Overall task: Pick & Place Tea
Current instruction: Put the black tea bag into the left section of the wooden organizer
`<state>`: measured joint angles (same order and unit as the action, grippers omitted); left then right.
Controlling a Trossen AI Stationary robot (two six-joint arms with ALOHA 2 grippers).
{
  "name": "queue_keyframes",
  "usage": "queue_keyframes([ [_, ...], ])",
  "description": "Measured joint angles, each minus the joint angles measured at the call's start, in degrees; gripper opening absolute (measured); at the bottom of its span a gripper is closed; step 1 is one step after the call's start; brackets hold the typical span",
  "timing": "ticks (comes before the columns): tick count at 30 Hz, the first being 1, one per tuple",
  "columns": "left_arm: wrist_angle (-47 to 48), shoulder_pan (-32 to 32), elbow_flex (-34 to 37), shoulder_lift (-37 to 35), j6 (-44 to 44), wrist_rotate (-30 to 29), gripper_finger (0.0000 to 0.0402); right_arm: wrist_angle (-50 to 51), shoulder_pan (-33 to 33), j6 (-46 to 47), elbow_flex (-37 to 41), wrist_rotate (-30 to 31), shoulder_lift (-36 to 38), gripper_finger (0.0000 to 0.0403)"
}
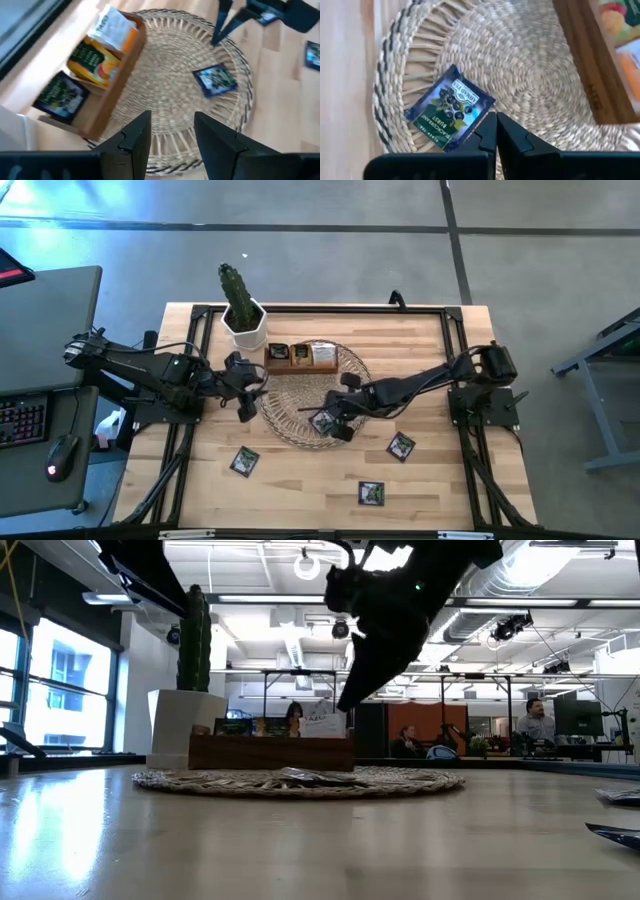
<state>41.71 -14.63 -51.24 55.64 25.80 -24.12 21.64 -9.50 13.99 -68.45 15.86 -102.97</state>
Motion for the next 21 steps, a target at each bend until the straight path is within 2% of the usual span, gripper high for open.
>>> queue_keyframes([
  [5, -0.1, 0.0, 0.0, 0.0, 0.0, 2.9, 0.0147, -0.3, -0.5, -3.6, 0.0, 1.3, 0.0, 0.0012],
  [16, -0.1, 0.0, 0.0, 0.0, 0.0, 3.0, 0.0147, -0.5, -1.9, -2.1, 0.0, 1.7, 0.0, 0.0002],
  [21, -0.1, 0.0, 0.0, 0.0, 0.0, 3.1, 0.0147, -0.5, -2.1, -2.0, 0.0, 1.8, 0.0, 0.0011],
])
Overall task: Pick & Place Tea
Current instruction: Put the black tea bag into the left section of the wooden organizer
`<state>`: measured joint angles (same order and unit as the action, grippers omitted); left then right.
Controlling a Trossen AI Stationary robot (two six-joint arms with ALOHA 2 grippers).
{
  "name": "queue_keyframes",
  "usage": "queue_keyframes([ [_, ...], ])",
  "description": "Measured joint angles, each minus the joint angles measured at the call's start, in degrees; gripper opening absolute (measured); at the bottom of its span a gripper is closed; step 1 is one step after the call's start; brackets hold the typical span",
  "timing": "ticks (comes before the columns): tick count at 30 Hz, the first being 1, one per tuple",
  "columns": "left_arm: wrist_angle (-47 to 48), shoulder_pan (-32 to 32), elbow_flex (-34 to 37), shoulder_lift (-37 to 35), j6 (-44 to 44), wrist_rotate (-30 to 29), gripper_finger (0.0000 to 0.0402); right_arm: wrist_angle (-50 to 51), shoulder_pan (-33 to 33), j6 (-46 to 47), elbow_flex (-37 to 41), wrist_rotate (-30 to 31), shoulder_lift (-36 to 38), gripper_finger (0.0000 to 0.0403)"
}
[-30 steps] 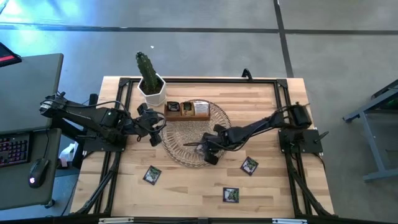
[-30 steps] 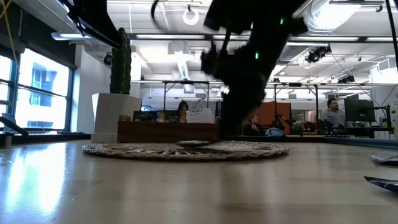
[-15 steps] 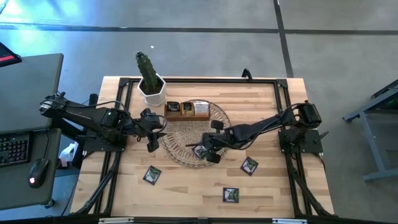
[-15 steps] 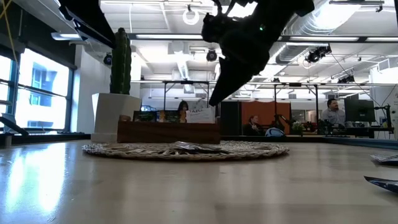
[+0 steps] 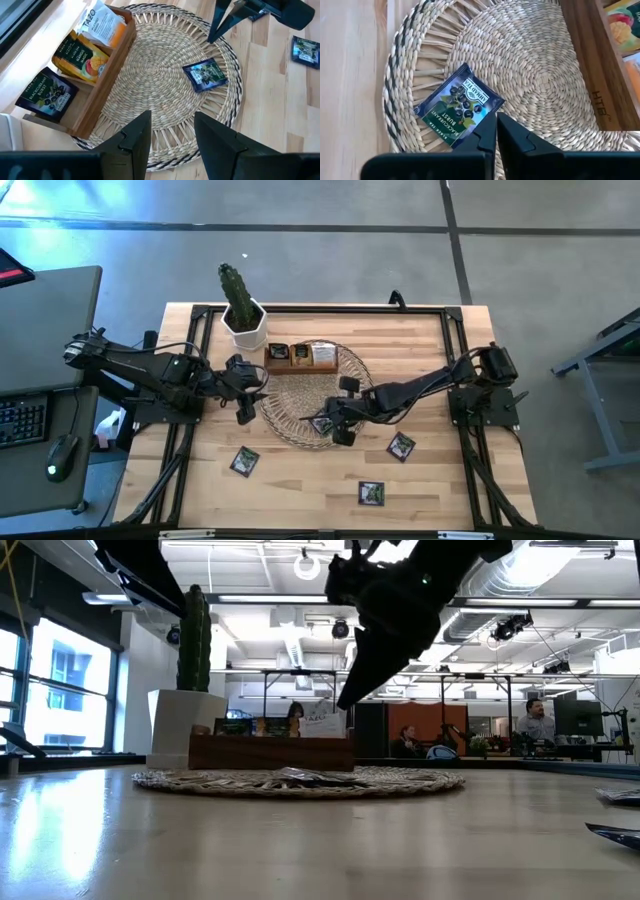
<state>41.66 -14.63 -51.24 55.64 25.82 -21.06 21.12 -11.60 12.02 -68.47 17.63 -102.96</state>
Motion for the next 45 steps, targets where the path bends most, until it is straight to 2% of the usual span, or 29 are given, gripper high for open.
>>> queue_keyframes([
  [7, -1.8, 0.0, 0.0, 0.0, -0.1, -1.0, 0.0147, -4.8, 0.0, -0.8, -0.1, -0.1, 0.0, 0.0035],
  [12, -5.1, 0.0, 0.0, 1.6, -2.8, 0.1, 0.0147, -6.4, 0.0, -6.6, -0.1, 0.6, 0.0, 0.0068],
  [16, 2.4, 0.0, 0.0, 3.1, -2.2, 8.0, 0.0147, -6.8, 0.4, -11.7, -0.1, 3.7, 0.0, 0.0082],
  [21, 12.7, -0.1, 0.1, 7.6, 5.0, 20.5, 0.0147, -10.2, 2.5, -16.0, -0.1, 3.1, 0.0, 0.0085],
  [25, 12.1, 0.0, 0.2, 12.0, 8.4, 28.0, 0.0147, -13.2, 4.6, -15.2, -0.1, -0.9, 0.1, 0.0085],
  [28, 11.1, 0.0, 0.2, 16.3, 9.1, 29.9, 0.0147, -15.5, 5.9, -15.0, -0.1, -5.1, 0.1, 0.0085],
  [33, 11.7, -0.7, 0.3, 24.5, 4.4, 38.8, 0.0147, -16.5, 6.8, -15.0, -0.1, -7.7, 0.1, 0.0085],
  [37, 9.7, -4.7, 0.3, 28.8, 1.8, 36.3, 0.0147, -15.8, 6.8, -15.0, -0.1, -7.6, 0.1, 0.0085],
  [42, 5.0, -10.6, 0.3, 34.1, 2.6, 35.1, 0.0147, -15.3, 6.4, -14.4, -0.1, -7.6, 0.1, 0.0085],
  [45, 2.7, -13.9, 0.3, 36.5, 3.8, 30.8, 0.0147, -15.0, 6.2, -14.4, -0.1, -7.6, 0.1, 0.0085],
])
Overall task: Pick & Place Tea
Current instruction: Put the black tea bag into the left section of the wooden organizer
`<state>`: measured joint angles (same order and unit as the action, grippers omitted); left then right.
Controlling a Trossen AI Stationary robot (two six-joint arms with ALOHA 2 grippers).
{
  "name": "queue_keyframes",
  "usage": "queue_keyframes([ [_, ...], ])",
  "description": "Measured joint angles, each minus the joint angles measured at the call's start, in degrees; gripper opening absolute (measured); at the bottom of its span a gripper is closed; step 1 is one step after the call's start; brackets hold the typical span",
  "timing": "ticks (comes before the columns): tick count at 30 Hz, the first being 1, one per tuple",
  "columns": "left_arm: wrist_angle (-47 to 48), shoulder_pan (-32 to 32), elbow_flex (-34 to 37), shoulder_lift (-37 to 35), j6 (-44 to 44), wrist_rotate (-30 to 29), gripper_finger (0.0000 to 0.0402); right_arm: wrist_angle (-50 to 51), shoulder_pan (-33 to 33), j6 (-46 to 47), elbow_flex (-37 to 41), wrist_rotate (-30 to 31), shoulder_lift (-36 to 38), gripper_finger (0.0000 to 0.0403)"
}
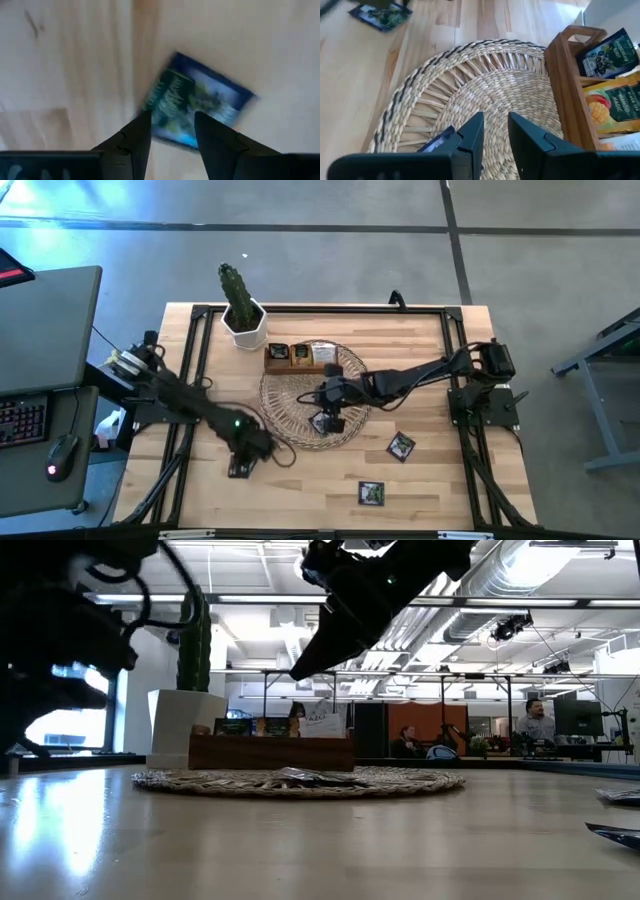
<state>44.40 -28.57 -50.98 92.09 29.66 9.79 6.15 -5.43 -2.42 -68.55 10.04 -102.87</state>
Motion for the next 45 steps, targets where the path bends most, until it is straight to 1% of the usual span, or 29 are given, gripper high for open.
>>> queue_keyframes([
  [2, 0.9, -1.7, 0.1, 1.5, 1.0, -4.3, 0.0147, 0.0, 0.0, 0.0, 0.0, -0.2, 0.0, 0.0085],
  [4, 1.1, -2.4, -0.2, 3.1, 2.2, -6.0, 0.0147, -0.1, 0.0, 0.0, 0.0, -0.2, 0.0, 0.0085],
  [7, 1.1, -3.5, -0.2, 4.0, 2.4, -7.1, 0.0147, -0.4, 0.0, 0.0, 0.0, -0.3, 0.0, 0.0085],
  [12, 0.1, -3.3, -0.2, 4.9, 1.8, -7.1, 0.0147, -0.9, 0.0, 0.0, 0.0, -0.4, 0.0, 0.0085],
  [14, -0.5, -3.3, -0.2, 4.9, 2.1, -7.1, 0.0140, -0.9, 0.0, 0.0, 0.0, -0.4, 0.0, 0.0085],
  [17, -1.1, -3.3, -0.2, 5.0, 2.4, -7.7, 0.0105, -0.9, 0.0, 0.3, 0.0, -0.4, 0.0, 0.0085],
  [19, -1.8, -3.3, -0.2, 5.0, 3.8, -9.1, 0.0066, -0.9, 0.0, 1.2, 0.0, -0.4, 0.0, 0.0085],
  [21, -2.3, -3.4, -0.1, 4.6, 6.7, -11.9, 0.0025, -0.9, 0.0, 2.1, 0.0, -0.4, 0.0, 0.0085],
  [23, -2.1, -3.3, 0.0, 3.8, 10.6, -15.7, 0.0009, -0.9, 0.0, 2.4, 0.0, -0.4, 0.0, 0.0085],
  [25, -1.0, -2.9, -0.5, 2.8, 13.0, -19.6, 0.0017, -0.9, 0.0, 2.3, 0.0, 0.3, 0.0, 0.0085],
  [27, 4.3, -2.1, -1.6, 2.3, 15.4, -24.6, 0.0021, -0.8, 0.0, 2.2, 0.0, 2.4, 0.0, 0.0085],
  [29, 10.0, -0.7, -3.7, 0.6, 18.0, -31.4, 0.0016, 0.7, -0.1, 2.4, 0.0, 4.3, 0.5, 0.0085],
  [33, 26.2, 4.2, -7.6, -1.7, 24.6, -46.0, 0.0003, 7.1, -0.6, 2.4, 0.0, 7.4, 3.7, 0.0085],
  [36, 30.8, 9.1, -10.3, -2.8, 24.7, -58.5, 0.0006, 11.3, -1.4, 3.0, 0.0, 11.4, 6.7, 0.0085],
  [38, 30.3, 12.7, -10.7, -3.3, 23.6, -65.5, 0.0006, 13.0, -1.8, 4.8, 0.0, 14.1, 8.4, 0.0085],
  [40, 26.1, 16.9, -11.0, -3.3, 19.6, -70.1, 0.0003, 15.0, -2.1, 6.8, 0.0, 16.1, 9.7, 0.0085],
  [42, 21.0, 21.0, -10.7, -2.5, 13.3, -71.3, 0.0002, 16.5, -2.1, 8.2, 0.0, 16.9, 10.6, 0.0085],
  [45, 12.2, 26.4, -10.6, -0.5, 1.9, -71.3, 0.0001, 18.1, -2.1, 9.0, 0.0, 16.9, 10.8, 0.0085],
])
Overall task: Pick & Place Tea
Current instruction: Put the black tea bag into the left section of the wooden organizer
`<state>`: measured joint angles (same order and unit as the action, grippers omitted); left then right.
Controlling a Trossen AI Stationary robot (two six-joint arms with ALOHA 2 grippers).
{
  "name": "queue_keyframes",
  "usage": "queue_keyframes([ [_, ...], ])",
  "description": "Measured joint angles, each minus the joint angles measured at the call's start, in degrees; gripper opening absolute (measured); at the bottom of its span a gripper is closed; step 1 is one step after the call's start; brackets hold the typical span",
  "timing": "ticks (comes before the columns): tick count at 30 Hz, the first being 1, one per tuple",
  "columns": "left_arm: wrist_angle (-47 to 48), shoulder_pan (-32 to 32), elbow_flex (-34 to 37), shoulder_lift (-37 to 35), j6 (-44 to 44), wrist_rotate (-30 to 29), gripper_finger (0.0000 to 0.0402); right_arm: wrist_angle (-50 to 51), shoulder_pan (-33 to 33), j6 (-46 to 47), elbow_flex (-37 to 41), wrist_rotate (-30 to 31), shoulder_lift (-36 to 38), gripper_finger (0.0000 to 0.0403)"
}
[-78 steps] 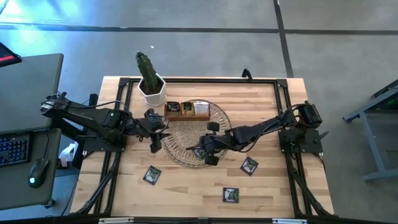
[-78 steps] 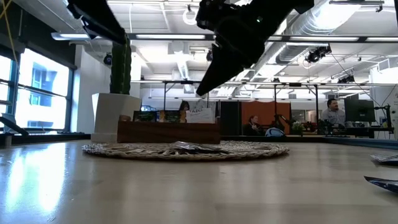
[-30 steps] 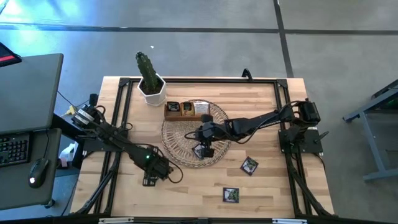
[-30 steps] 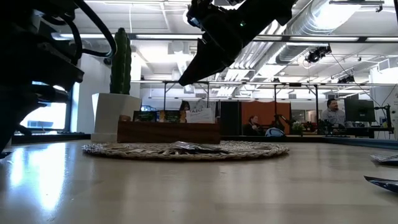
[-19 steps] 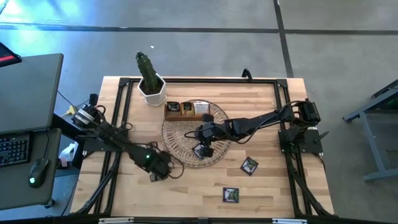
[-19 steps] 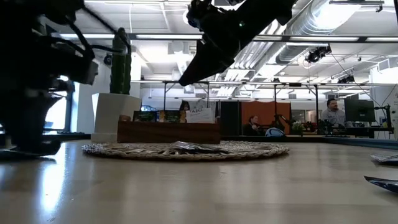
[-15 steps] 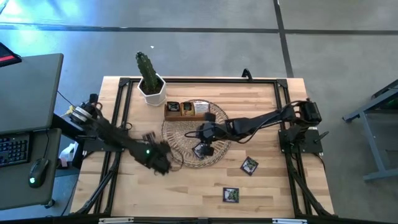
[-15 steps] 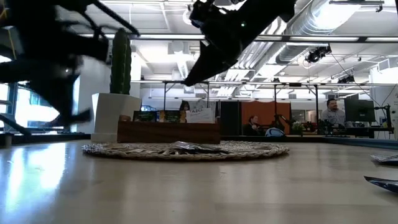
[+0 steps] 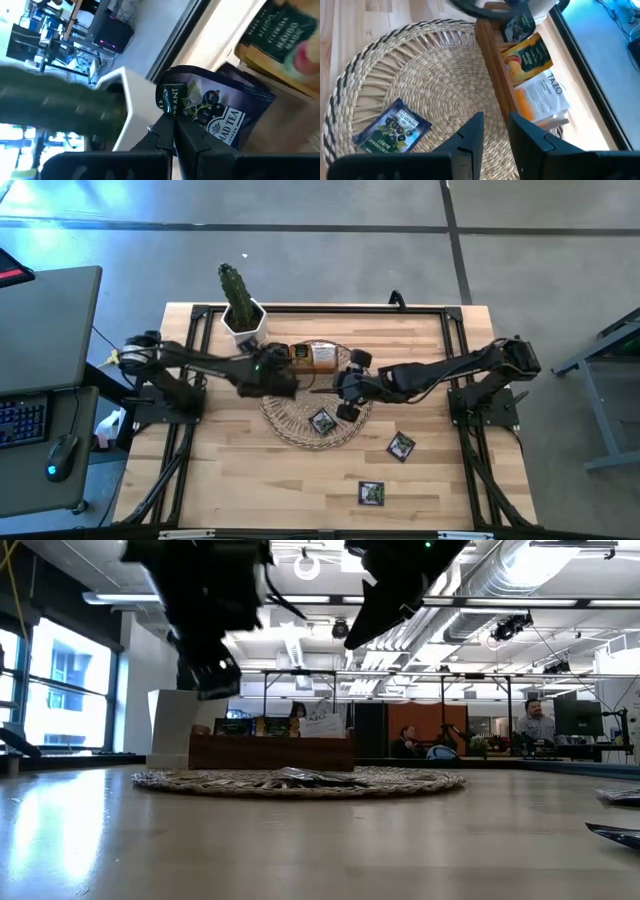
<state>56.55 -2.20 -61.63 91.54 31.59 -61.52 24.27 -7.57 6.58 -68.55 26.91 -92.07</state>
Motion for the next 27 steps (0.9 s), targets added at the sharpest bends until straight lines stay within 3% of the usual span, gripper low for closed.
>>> queue_keyframes([
  [3, -6.1, 4.4, 0.0, 1.3, -8.5, 1.7, 0.0001, 0.6, 0.0, -0.2, 0.0, -0.4, 0.0, 0.0085],
  [9, -11.0, 9.4, 0.0, 4.6, -16.4, 9.2, 0.0001, 0.8, 0.0, -0.3, 0.0, -0.8, -0.2, 0.0085],
  [16, -11.3, 10.6, 0.0, 7.3, -16.8, 14.7, 0.0001, 0.8, 0.0, -0.1, 0.0, -0.9, -0.2, 0.0085],
  [27, -11.6, 10.5, -0.7, 7.2, -17.9, 16.9, 0.0001, 0.7, 0.0, 0.1, 0.0, -0.9, -0.2, 0.0085],
])
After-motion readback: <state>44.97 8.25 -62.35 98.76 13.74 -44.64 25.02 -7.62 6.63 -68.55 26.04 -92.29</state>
